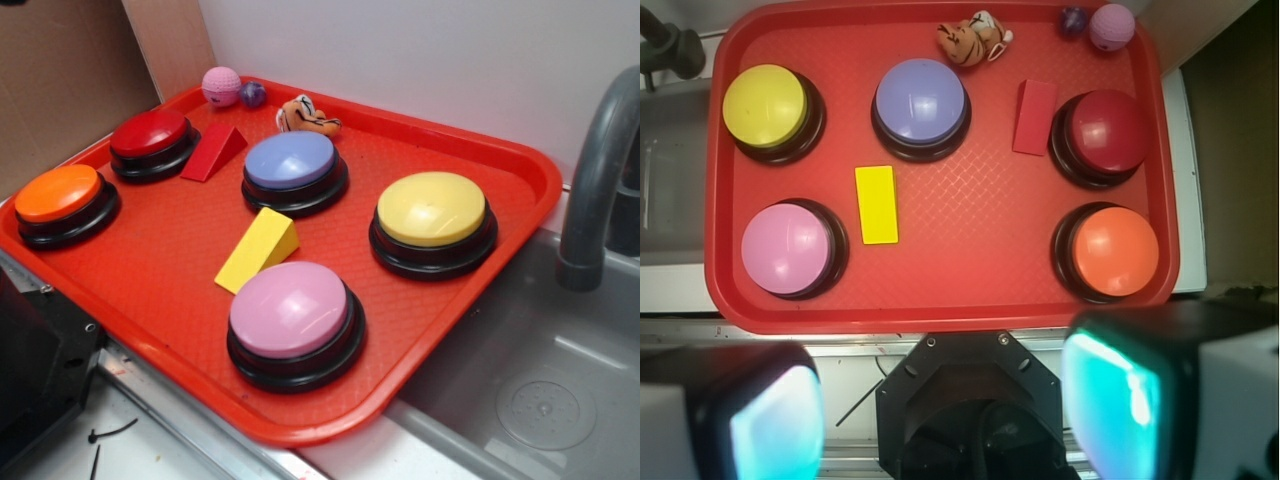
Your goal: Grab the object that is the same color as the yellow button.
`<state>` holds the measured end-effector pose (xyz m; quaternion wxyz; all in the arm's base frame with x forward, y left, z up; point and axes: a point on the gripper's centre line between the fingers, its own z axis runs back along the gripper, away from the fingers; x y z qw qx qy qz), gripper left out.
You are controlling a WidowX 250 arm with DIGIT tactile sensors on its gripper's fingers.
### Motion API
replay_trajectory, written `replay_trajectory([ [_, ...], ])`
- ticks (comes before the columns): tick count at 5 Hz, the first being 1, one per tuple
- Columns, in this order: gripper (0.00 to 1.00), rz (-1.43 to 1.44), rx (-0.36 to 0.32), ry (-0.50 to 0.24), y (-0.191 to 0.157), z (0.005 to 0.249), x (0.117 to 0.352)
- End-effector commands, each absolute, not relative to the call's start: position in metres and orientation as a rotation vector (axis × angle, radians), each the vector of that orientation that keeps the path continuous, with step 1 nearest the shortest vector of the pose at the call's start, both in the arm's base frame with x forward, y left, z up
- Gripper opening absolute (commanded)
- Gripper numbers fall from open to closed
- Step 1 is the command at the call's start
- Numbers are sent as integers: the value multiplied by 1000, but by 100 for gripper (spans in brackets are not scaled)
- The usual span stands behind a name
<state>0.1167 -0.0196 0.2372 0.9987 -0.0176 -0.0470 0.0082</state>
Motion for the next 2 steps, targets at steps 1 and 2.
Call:
replay_trajectory([
  [1,100,16,-35,-94,-20,237,117],
  [2,100,74,-60,-133,-22,232,122],
])
